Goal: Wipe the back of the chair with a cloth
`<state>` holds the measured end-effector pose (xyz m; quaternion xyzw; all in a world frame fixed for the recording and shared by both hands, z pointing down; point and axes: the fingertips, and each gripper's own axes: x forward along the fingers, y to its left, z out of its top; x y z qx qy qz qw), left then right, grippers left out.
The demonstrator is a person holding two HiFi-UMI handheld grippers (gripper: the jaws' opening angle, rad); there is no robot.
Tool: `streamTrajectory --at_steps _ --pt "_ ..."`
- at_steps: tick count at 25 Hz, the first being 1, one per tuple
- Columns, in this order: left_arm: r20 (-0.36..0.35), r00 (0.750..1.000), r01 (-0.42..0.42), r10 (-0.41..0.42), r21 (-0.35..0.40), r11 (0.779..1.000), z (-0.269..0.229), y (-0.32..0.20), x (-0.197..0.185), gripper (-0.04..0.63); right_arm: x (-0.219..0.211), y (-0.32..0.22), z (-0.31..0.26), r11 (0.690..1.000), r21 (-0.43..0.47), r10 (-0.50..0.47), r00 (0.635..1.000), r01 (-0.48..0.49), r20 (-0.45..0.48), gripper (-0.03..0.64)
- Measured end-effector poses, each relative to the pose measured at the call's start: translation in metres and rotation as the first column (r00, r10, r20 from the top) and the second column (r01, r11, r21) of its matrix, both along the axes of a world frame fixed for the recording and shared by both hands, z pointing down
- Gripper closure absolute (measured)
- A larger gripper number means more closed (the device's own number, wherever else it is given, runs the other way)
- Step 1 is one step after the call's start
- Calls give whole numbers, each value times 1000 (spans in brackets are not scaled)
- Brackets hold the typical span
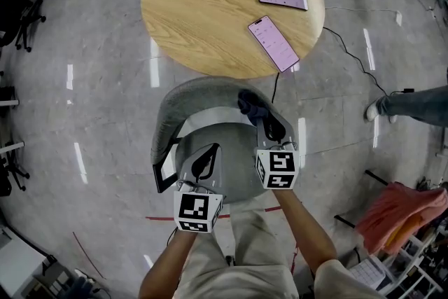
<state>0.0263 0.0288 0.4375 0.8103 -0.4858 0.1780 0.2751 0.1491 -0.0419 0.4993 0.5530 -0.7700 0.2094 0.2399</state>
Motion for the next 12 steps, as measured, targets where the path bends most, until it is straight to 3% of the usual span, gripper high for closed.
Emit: streamTrajectory --at_steps 12 --pt "-14 999 -31 32 15 999 -12 20 1 595 7 29 -25 999 46 0 1000 -1 26 541"
